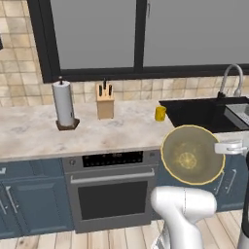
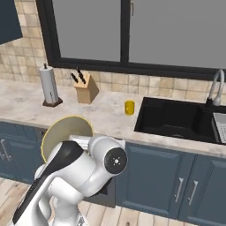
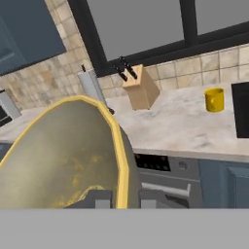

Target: Clear the mugs and bowl far away from the sink.

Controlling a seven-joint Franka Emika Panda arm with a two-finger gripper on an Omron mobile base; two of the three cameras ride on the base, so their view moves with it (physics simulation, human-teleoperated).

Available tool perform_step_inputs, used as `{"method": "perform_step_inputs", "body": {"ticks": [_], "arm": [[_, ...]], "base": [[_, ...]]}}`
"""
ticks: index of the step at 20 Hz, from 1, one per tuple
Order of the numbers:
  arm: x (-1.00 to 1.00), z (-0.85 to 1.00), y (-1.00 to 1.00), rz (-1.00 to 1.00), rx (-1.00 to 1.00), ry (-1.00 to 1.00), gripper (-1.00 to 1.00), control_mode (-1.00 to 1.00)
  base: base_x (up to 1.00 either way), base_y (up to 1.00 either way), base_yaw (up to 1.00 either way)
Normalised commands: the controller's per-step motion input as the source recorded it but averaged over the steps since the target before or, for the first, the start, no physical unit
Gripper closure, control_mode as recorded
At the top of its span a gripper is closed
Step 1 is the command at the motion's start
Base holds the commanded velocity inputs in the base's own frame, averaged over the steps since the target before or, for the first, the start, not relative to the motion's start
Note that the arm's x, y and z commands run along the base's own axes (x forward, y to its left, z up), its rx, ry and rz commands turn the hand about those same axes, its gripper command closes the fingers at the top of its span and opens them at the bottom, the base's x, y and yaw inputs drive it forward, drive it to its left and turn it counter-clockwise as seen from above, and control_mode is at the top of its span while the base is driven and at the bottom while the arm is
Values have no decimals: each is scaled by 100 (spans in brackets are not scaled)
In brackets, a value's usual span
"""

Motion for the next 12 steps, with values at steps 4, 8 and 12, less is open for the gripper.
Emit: {"method": "perform_step_inputs", "body": {"ticks": [4,8,12], "arm": [[0,0,0,0,0,0,100,100],[0,0,0,0,0,0,100,100],[0,0,0,0,0,0,100,100]], "base": [[-49,0,18],[-26,0,24],[-11,0,30]]}}
